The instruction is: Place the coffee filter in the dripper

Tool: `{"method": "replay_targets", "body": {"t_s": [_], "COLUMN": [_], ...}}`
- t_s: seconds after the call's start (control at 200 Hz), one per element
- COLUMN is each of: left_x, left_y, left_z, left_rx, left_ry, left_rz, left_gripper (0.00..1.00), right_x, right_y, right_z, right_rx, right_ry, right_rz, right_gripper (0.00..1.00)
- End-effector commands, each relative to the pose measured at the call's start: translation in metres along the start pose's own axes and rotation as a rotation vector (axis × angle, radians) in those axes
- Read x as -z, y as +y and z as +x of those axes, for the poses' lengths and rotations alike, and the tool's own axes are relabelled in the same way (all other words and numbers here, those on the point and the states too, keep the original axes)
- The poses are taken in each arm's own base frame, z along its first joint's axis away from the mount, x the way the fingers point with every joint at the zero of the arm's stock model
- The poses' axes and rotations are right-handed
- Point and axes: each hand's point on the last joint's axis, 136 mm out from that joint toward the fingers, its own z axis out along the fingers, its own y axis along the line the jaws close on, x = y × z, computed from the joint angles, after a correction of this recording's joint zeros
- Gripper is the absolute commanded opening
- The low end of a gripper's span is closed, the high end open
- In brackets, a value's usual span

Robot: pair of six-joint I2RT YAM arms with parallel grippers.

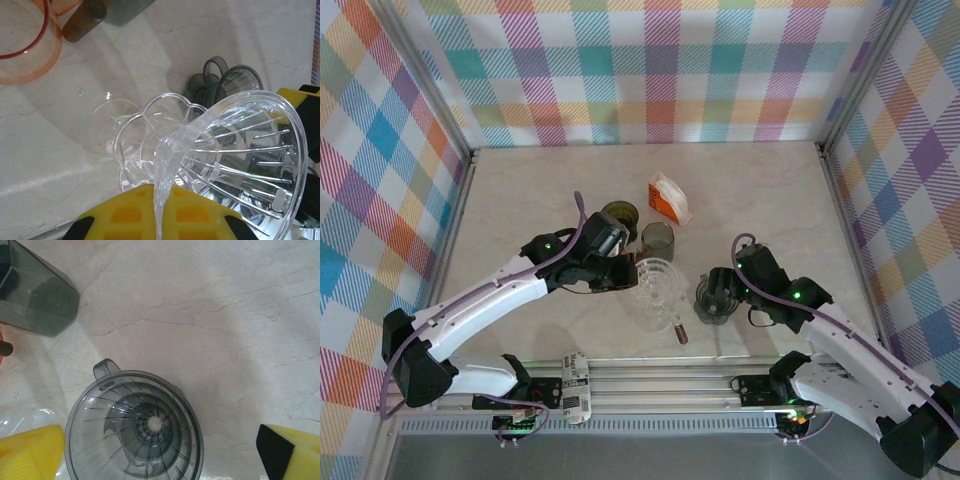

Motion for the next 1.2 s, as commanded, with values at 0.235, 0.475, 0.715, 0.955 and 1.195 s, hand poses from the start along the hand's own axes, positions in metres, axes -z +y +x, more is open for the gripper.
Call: {"method": "replay_targets", "body": {"t_s": [0.235, 0.475, 0.715, 0.955, 1.195], "left_x": [-0.012, -0.015, -0.010, 0.014, 0.056], "left_y": [0.003, 0.006, 0.003, -0.009, 0.003], "left_z": [0.009, 0.012, 0.009, -0.007, -0.036], "left_rx": [-0.010, 0.000, 0.001, -0.027, -0.052], "left_ry": [0.039, 0.052, 0.028, -0.070, -0.305], "left_rz": [-0.013, -0.014, 0.000, 0.038, -0.012], "left_gripper": [0.00, 0.00, 0.47, 0.69, 0.89], "right_x": [0.000, 0.000, 0.000, -0.001, 0.000], "right_y": [-0.004, -0.003, -0.001, 0.004, 0.030], "right_z": [0.004, 0.004, 0.003, 0.000, -0.034], "right_rx": [-0.019, -0.023, -0.024, -0.019, 0.042], "right_ry": [0.007, 0.004, 0.004, -0.002, -0.055], "right_rz": [-0.001, -0.006, -0.014, -0.035, -0.095], "right_gripper": [0.99, 0.99, 0.99, 0.99, 0.99]}}
